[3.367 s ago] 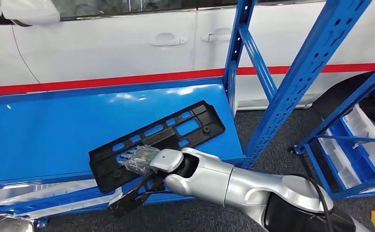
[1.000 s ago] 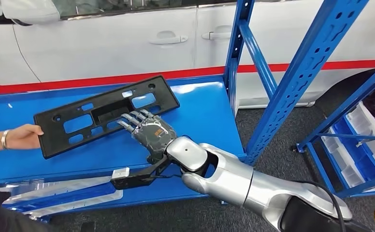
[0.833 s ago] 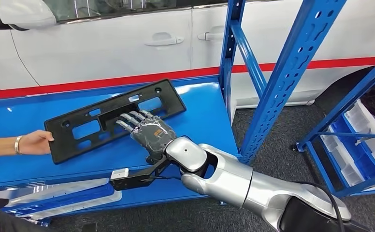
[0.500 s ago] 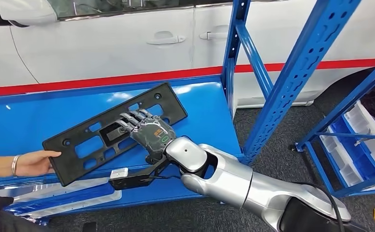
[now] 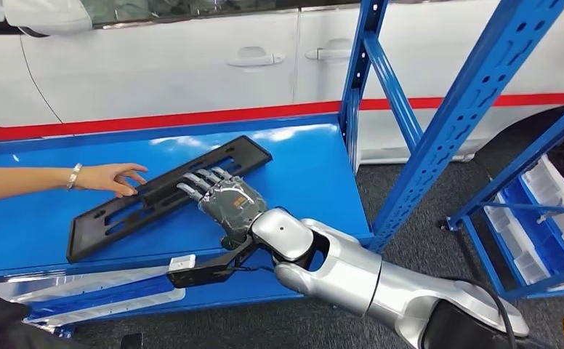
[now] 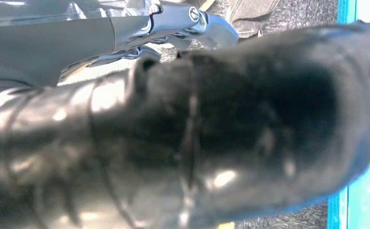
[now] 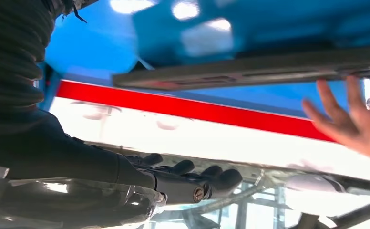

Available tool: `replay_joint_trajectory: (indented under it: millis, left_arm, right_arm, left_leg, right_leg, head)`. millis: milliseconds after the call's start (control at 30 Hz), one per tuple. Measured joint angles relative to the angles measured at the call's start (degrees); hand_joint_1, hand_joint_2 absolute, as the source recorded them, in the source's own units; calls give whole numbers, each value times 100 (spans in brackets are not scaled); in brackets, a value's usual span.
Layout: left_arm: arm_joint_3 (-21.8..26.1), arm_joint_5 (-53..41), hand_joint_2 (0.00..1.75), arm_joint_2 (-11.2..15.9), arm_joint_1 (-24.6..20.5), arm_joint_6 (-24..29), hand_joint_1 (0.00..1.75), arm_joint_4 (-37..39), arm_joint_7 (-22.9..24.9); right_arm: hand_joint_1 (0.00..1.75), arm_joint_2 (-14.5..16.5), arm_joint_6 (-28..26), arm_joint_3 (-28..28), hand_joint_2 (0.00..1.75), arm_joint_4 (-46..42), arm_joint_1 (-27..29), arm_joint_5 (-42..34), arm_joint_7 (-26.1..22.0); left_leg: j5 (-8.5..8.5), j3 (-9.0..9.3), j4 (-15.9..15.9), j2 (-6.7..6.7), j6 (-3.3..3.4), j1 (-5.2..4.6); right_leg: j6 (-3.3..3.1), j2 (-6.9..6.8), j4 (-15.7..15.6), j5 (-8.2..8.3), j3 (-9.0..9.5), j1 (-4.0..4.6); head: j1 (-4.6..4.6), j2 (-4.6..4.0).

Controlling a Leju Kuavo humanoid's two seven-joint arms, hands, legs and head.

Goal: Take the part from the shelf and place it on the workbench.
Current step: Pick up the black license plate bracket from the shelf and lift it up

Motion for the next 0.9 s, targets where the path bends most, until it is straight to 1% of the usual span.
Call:
replay_joint_trajectory:
  millis: [67, 100, 133, 167, 233, 267, 300, 333, 400, 433, 467, 500, 533, 567, 600, 633, 667, 700, 767, 800, 833, 867, 900]
  left_arm:
    - [-1, -2, 0, 4, 0, 0, 0, 0, -2]
    - [-1, -3, 0, 7, 0, 0, 0, 0, -3]
    - [-1, -3, 0, 9, -2, -1, 0, 0, -3]
    - [-1, -3, 0, 11, -2, -2, 0, 0, -4]
    - [-1, -3, 0, 7, -2, -8, 0, 0, -4]
    - [-1, -3, 0, 6, 0, -10, 0, 0, -4]
    - [-1, -1, 0, 6, 4, -13, 0, 0, -4]
    - [-1, 2, 0, 6, 8, -13, 0, 0, -3]
    - [-1, 6, 0, 7, 14, -13, 0, 0, -2]
    - [-1, 6, 0, 7, 14, -13, 0, 0, -2]
    - [-1, 6, 0, 9, 14, -13, 0, 0, -2]
    - [-1, 5, 0, 11, 9, -13, 0, 0, -2]
    - [-1, 3, 0, 13, 2, -14, 0, 0, -3]
    - [-2, 1, 0, 14, -2, -14, 0, 0, -3]
    - [-2, -1, 0, 14, -5, -15, 0, 0, -4]
    - [-3, -4, 0, 10, -5, -15, 0, 0, -4]
    - [-3, -6, 0, 8, -3, -16, 0, 0, -4]
    - [-3, -8, 0, 5, -5, -16, 0, 0, -4]
    - [-4, -13, 0, 7, -9, -18, 0, 0, -6]
    - [-5, -15, 0, 9, -7, -20, 0, 0, -8]
    - [-5, -17, 0, 10, -5, -23, 0, 0, -10]
    - [-5, -19, 0, 9, -2, -27, 0, 0, -11]
    - [-5, -21, 0, 6, 0, -32, 0, 0, -13]
  right_arm:
    - [0, 4, 14, 1, 175, 1, 6, 7, -1]
    - [0, 8, 25, 1, 175, 2, 5, 11, -1]
    - [0, 15, 37, 1, 175, 2, 2, 16, -2]
    - [0, 23, 54, 1, 175, 2, 1, 20, -4]
    - [0, 32, 84, 2, 175, 6, 12, 23, -7]
    - [0, 33, 94, 2, 175, 11, 24, 23, -7]
    - [0, 33, 97, 2, 175, 16, 36, 23, -7]
    - [0, 33, 97, 2, 175, 20, 43, 23, -7]
    - [0, 33, 97, 2, 175, 21, 47, 23, -8]
    - [0, 33, 97, 2, 175, 21, 47, 23, -8]
    - [0, 34, 97, 2, 175, 21, 46, 23, -7]
    - [0, 36, 96, 2, 175, 21, 43, 23, -7]
    - [0, 37, 96, 2, 175, 21, 40, 24, -7]
    - [0, 39, 95, 2, 175, 21, 36, 25, -8]
    - [0, 39, 95, 2, 175, 21, 33, 25, -8]
    - [0, 39, 95, 2, 175, 21, 30, 25, -8]
    - [0, 38, 95, 1, 175, 21, 27, 25, -8]
    - [0, 38, 95, 1, 175, 21, 25, 25, -8]
    - [0, 35, 97, 1, 175, 26, 39, 25, -8]
    - [0, 33, 98, 1, 175, 32, 55, 25, -7]
    - [0, 31, 101, 2, 175, 40, 71, 25, -7]
    - [0, 29, 102, 2, 175, 48, 82, 25, -6]
    - [0, 29, 103, 2, 175, 53, 87, 25, -6]
  left_leg:
    - [-3, -10, -6, 3, -52, 6]
    - [-43, -25, 35, 5, -82, 10]
    - [-135, -84, 170, 7, -115, 17]
    - [-277, -199, 417, 10, -147, 27]
    - [-598, -549, 1145, 11, -202, 50]
    - [-679, -696, 1429, 12, -218, 60]
    - [-668, -765, 1552, 12, -229, 66]
    - [-616, -780, 1565, 12, -233, 69]
    - [-507, -732, 1451, 12, -234, 73]
    - [-492, -722, 1428, 12, -233, 73]
    - [-403, -645, 1268, 13, -230, 73]
    - [-263, -470, 899, 16, -215, 71]
    - [-128, -292, 528, 13, -175, 55]
    - [-2, -121, 170, 9, -128, 38]
    - [61, -6, -67, 7, -67, 34]
    - [75, 13, -100, 4, -13, 32]
    - [91, 27, -125, 9, 25, 44]
    - [103, 40, -146, 15, 59, 55]
    - [98, 42, -147, 20, 97, 44]
    - [94, 43, -143, 20, 105, 39]
    - [87, 44, -136, 18, 110, 35]
    - [80, 47, -126, 13, 110, 34]
    - [70, 53, -113, 7, 106, 34]
  right_leg:
    - [-50, 8, -35, 23, 5, -3]
    - [-78, 5, -59, 35, 17, -16]
    - [-111, -2, -84, 49, 31, -34]
    - [-134, -9, -102, 58, 41, -47]
    - [-156, -20, -109, 60, 38, -46]
    - [-157, -22, -109, 59, 37, -44]
    - [-157, -22, -108, 59, 37, -44]
    - [-157, -21, -108, 59, 38, -45]
    - [-157, -18, -108, 58, 41, -46]
    - [-157, -17, -108, 58, 41, -46]
    - [-156, -15, -108, 58, 45, -47]
    - [-146, -14, -107, 54, 51, -44]
    - [-110, -13, -110, 54, 52, -38]
    - [-65, -13, -118, 55, 57, -34]
    - [-10, -14, -117, 49, 56, -22]
    - [41, -17, -82, 20, 37, -20]
    - [68, -19, 31, -62, -11, -19]
    - [88, -22, 264, -203, -117, -17]
    - [107, -25, 988, -559, -455, -22]
    - [111, -26, 1313, -668, -614, -22]
    - [110, -25, 1468, -673, -694, -22]
    - [103, -26, 1404, -568, -668, -22]
    - [89, -26, 1125, -379, -537, -22]
  head:
    - [2, 0]
    - [-7, -1]
    - [-20, -1]
    - [-32, -1]
    - [-50, -1]
    - [-50, 0]
    - [-50, 0]
    - [-50, 0]
    - [-49, -1]
    - [-50, -1]
    - [-50, -1]
    - [-50, -1]
    - [-48, -1]
    - [-43, -1]
    - [-39, -1]
    - [-31, -1]
    - [-20, 0]
    - [-9, 0]
    - [10, 0]
    - [11, -1]
    - [13, 0]
    - [16, 0]
    - [19, 0]
